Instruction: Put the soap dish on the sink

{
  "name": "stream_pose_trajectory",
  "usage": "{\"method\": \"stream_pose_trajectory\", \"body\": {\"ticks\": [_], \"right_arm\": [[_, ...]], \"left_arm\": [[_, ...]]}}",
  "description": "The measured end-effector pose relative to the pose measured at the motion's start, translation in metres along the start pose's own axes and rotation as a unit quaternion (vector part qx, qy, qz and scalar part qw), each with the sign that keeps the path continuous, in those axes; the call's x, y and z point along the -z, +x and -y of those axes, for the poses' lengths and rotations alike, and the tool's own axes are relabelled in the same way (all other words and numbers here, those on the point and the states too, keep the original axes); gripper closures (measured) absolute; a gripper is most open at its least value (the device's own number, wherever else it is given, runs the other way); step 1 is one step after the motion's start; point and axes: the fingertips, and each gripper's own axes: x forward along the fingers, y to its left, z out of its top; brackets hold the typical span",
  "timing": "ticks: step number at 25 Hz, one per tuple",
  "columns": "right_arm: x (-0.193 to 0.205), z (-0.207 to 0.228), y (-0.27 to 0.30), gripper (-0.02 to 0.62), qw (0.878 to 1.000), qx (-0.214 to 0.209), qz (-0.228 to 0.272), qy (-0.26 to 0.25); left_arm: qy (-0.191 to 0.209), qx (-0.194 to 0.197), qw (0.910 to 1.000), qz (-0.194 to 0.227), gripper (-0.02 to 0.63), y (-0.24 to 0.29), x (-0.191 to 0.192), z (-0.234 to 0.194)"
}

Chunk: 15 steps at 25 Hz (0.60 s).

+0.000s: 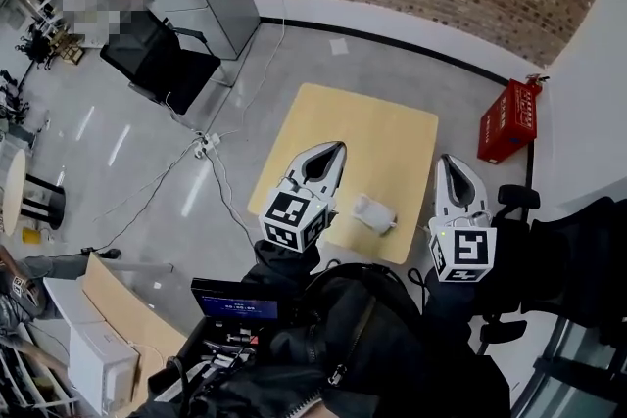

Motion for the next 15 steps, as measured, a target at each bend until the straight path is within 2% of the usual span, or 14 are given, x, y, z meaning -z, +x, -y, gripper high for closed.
{"method": "stream_pose_trajectory", "body": {"ticks": [7, 15], "right_arm": [[-0.035, 0.007, -0.004, 0.588, 0.999, 0.014, 0.047, -0.002], [-0.050, 0.012, -0.006, 0.588, 0.997, 0.024, 0.074, -0.001]], "left_arm": [[0.039, -0.039, 0.9969, 0.055, 0.604, -0.008, -0.039, -0.010], [0.053, -0.039, 0.9953, 0.071, 0.604, -0.006, -0.051, -0.007]]}}
